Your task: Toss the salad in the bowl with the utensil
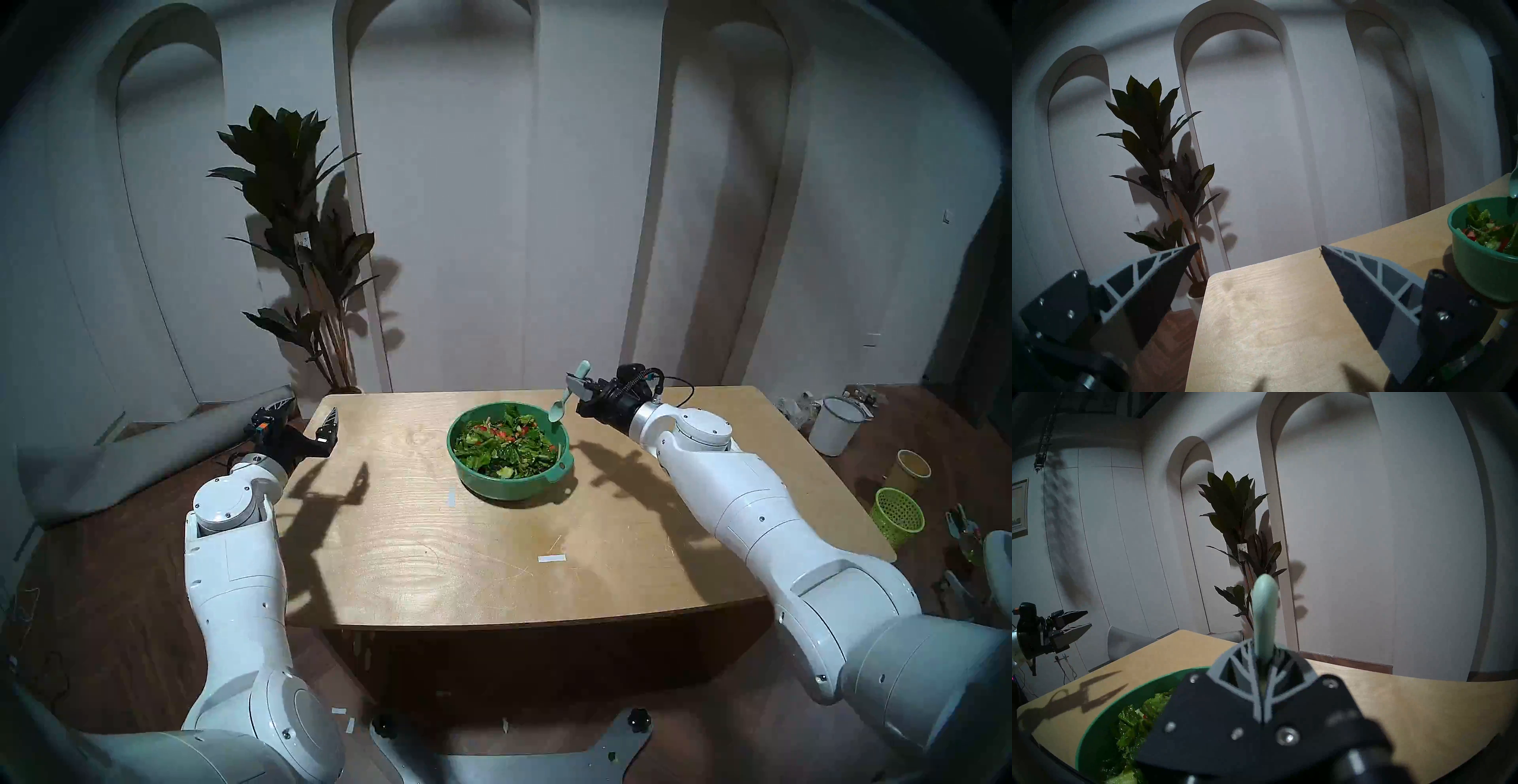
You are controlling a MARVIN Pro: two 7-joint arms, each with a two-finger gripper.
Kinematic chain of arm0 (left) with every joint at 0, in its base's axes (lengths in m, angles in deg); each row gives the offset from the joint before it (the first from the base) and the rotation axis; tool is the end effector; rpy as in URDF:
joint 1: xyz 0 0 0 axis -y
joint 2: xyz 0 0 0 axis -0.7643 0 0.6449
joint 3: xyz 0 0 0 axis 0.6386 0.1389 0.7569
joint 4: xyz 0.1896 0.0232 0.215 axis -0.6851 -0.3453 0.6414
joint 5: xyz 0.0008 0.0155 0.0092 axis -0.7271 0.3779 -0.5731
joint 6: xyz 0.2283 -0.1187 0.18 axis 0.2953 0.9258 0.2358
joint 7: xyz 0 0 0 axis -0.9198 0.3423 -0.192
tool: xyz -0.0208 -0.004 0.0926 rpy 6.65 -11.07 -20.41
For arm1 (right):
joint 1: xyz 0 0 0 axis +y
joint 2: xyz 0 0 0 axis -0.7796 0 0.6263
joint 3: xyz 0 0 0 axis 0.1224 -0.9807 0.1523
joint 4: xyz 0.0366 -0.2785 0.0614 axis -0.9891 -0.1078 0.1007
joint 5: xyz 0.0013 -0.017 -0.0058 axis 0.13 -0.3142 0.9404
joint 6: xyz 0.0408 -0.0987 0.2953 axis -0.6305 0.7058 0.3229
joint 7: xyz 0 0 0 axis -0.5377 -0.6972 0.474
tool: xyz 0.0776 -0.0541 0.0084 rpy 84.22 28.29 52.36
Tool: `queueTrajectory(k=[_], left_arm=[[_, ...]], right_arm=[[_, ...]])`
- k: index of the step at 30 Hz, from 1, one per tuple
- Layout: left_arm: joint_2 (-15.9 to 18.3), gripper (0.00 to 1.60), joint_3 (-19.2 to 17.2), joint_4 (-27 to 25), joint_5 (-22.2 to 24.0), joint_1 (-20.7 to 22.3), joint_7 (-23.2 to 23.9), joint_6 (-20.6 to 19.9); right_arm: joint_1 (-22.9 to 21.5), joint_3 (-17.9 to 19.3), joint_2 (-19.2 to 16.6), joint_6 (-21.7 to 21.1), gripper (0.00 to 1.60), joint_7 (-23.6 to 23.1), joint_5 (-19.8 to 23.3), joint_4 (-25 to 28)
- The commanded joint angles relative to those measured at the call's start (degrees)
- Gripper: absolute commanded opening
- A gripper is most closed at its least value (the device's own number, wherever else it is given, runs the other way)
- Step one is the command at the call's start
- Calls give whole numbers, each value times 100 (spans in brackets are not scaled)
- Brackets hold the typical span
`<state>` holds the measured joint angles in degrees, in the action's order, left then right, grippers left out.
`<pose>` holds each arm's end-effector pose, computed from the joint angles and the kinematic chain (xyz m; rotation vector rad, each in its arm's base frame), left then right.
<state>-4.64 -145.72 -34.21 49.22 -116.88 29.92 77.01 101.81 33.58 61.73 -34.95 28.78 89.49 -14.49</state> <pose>0.4821 0.1893 -0.2867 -2.0972 0.3163 -2.1907 0.5722 -0.0025 -0.2613 -1.8475 -0.4662 -1.7211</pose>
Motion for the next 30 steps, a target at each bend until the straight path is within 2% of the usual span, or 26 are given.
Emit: queueTrajectory(k=[1,6,10,16,22,26,30], left_arm=[[105,160,-26,28,175,239,113,122],[155,160,-37,89,247,266,187,154],[188,160,-42,160,317,307,267,143],[196,160,-24,268,326,354,293,52],[202,160,-22,304,326,371,291,43],[208,160,-21,319,330,378,295,47],[212,160,-20,329,333,384,296,48]], right_arm=[[-134,54,160,198,0,-58,71,54],[-20,72,163,217,0,-36,92,83],[192,91,91,-38,0,57,142,241],[524,-42,-231,-349,0,59,-8,536],[544,-56,-594,-490,0,53,-152,667],[556,-18,-606,-540,0,90,-156,657],[600,15,-458,-486,0,111,-113,548]])
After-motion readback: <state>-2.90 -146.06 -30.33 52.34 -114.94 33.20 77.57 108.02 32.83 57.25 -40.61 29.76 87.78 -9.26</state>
